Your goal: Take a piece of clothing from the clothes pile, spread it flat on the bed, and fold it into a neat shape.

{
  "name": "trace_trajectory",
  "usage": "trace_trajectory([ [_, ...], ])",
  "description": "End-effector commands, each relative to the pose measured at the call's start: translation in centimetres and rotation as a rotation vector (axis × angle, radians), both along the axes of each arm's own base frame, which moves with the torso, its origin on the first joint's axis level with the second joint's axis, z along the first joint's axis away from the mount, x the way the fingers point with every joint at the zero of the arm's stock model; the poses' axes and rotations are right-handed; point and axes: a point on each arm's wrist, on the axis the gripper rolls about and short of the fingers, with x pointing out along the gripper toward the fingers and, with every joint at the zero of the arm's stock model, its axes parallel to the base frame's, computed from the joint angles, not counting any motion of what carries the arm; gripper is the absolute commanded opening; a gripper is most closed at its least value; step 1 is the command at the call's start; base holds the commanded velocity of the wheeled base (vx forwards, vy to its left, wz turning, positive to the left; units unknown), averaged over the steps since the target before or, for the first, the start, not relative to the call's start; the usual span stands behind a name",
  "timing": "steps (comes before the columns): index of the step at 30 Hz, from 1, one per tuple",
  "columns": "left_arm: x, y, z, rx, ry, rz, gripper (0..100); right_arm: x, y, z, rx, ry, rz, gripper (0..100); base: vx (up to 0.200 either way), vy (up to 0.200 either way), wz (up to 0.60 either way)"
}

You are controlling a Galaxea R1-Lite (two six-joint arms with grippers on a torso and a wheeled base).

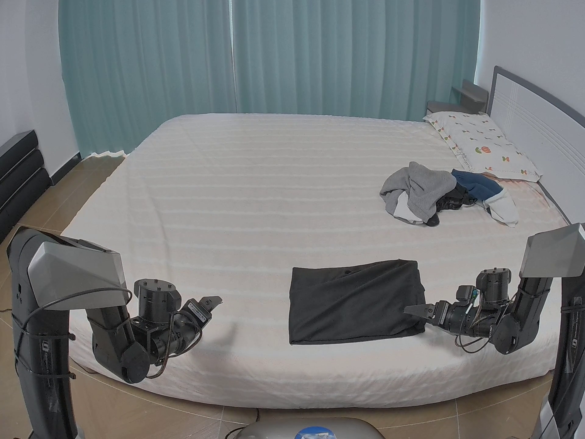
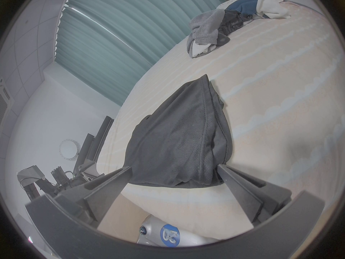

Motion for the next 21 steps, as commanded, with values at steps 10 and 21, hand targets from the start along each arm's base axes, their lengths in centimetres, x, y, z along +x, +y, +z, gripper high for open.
trace_trajectory([
  [10,0.02,-0.04,-0.03,0.0,0.0,0.0,100,0.29,0.38,-0.97,-0.012,0.013,0.009,100,0.0,0.0,0.0],
  [21,0.02,-0.04,-0.03,0.0,0.0,0.0,100,-0.09,-0.2,-0.76,-0.025,0.054,-0.006,0,0.0,0.0,0.0],
])
